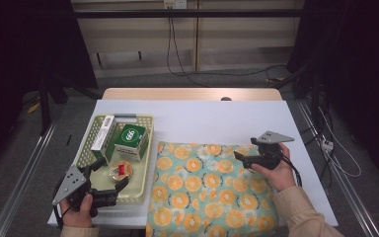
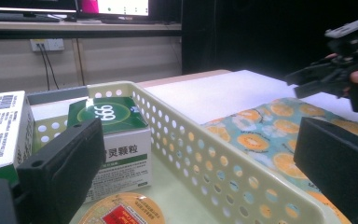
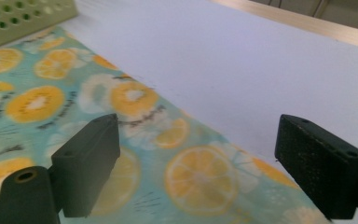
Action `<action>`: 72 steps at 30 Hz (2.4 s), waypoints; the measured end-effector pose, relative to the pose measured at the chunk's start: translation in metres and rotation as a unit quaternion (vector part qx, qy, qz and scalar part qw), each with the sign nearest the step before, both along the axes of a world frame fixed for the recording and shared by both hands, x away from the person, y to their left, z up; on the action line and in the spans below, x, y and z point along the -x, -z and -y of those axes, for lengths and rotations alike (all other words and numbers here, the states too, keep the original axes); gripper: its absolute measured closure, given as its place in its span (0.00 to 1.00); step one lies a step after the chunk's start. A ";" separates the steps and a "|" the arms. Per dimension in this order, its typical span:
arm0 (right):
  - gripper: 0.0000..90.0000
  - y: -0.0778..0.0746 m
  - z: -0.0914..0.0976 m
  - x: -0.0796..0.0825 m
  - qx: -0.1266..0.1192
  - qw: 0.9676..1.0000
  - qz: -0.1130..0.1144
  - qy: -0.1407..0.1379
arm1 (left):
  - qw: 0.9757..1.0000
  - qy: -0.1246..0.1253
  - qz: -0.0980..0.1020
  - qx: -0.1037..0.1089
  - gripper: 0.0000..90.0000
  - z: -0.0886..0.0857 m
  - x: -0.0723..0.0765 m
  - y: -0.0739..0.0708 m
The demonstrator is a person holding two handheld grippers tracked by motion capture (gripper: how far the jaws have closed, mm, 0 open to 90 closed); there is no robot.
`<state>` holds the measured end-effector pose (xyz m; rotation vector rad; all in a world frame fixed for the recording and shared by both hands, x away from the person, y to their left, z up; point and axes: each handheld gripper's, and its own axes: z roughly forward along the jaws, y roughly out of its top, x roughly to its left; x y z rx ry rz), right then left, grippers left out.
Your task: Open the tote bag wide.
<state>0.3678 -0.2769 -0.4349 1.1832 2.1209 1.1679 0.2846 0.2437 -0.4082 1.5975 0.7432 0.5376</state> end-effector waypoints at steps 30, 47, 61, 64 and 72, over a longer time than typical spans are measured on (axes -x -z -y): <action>0.98 0.025 0.005 -0.040 0.032 0.994 -0.087 -0.059 | 1.000 0.005 0.003 -0.001 0.02 0.002 0.002 -0.001; 1.00 0.001 0.013 -0.059 -0.008 0.998 -0.070 0.001 | 1.000 -0.002 -0.001 0.004 0.02 0.000 0.005 -0.002; 1.00 -0.012 0.034 -0.112 -0.020 0.996 -0.065 0.061 | 1.000 -0.005 0.000 0.006 0.02 0.000 0.007 -0.002; 1.00 -0.013 0.041 -0.125 -0.018 0.994 -0.066 0.083 | 1.000 -0.003 0.000 0.001 0.02 0.002 0.006 -0.002; 1.00 -0.011 0.065 -0.150 -0.019 0.989 -0.066 0.133 | 1.000 -0.002 0.002 0.002 0.02 0.003 0.006 -0.003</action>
